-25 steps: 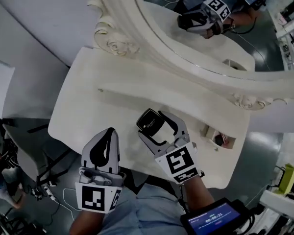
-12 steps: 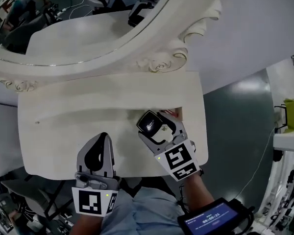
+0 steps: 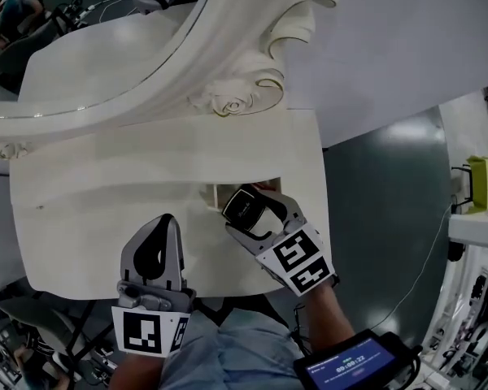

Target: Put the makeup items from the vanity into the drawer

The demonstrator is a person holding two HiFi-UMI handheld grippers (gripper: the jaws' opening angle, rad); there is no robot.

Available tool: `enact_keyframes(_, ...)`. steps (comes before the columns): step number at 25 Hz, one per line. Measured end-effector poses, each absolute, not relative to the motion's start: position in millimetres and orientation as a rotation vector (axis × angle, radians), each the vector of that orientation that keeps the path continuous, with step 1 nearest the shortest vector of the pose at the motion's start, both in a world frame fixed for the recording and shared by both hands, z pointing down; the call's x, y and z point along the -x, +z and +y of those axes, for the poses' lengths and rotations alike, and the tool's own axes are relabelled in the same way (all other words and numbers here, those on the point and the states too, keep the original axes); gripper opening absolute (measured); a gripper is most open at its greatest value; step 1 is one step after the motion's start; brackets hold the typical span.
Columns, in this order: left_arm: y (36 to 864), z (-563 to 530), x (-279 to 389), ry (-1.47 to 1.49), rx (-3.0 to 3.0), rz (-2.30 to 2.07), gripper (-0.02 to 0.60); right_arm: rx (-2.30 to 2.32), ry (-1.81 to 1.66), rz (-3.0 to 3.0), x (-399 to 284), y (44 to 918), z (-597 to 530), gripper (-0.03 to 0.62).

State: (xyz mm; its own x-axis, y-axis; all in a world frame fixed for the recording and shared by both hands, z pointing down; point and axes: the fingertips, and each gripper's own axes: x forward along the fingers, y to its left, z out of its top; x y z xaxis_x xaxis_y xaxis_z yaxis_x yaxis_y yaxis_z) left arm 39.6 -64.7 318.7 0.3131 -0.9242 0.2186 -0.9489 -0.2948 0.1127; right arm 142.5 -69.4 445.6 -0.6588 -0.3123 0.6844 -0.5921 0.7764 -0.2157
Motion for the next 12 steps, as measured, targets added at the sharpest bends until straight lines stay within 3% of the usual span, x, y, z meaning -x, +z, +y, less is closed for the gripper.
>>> enact_keyframes(12, 324, -76, -43, 0.181, -2.323, -1.728, -0.002, -0.733, 0.655, -2.302, -154, 453, -88, 0.33)
